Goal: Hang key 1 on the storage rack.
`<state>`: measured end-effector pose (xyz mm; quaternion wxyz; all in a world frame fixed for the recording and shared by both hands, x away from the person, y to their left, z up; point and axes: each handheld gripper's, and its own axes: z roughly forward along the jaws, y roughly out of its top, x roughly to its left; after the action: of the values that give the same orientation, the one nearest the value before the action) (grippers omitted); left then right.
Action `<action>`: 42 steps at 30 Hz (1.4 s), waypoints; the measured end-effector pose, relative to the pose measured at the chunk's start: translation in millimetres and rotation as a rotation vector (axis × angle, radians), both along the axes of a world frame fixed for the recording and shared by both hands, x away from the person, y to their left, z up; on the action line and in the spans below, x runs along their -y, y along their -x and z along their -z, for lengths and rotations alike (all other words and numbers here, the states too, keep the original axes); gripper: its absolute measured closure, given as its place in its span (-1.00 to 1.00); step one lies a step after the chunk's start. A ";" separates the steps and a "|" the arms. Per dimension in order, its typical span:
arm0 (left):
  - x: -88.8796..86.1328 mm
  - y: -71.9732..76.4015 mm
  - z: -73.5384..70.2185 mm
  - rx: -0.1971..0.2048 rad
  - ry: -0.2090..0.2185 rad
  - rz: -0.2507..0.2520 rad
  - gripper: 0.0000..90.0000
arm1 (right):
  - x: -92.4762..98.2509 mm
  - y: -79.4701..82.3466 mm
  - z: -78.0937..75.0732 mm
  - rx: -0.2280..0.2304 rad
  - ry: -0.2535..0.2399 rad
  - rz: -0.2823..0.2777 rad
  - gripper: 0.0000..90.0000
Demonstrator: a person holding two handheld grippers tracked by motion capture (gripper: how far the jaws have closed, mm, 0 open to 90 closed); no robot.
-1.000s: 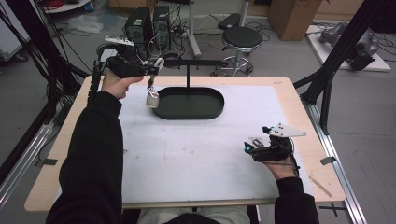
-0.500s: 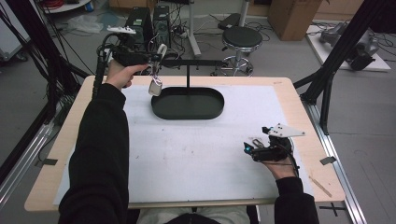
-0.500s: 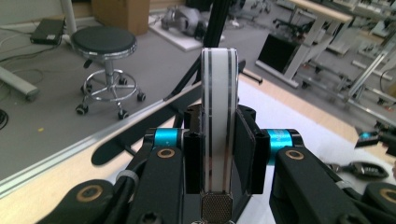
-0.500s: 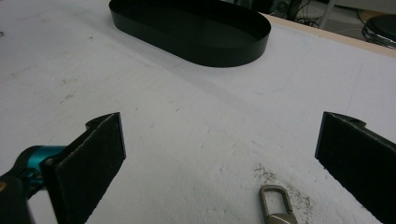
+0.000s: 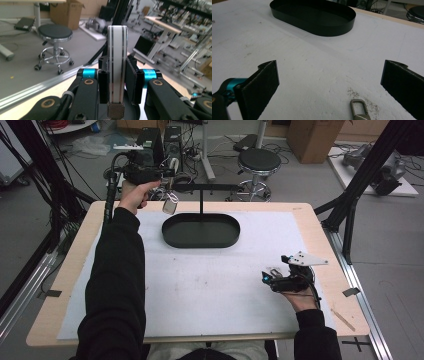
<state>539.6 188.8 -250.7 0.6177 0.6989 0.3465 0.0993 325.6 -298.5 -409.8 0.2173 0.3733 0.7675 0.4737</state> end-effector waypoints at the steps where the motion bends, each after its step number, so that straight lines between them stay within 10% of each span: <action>1: 0.0 -0.8 0.6 0.005 0.004 0.000 0.66 | 0.1 -0.5 0.2 0.003 0.005 0.002 -0.98; 42: -9.4 -28.4 26.4 -0.023 0.111 -0.125 0.66 | 1.3 -0.3 2.1 -0.016 0.010 0.011 -0.98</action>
<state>568.1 198.2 -277.1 0.6441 0.6417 0.4015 0.1103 325.9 -299.8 -411.9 0.2158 0.3800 0.7695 0.4657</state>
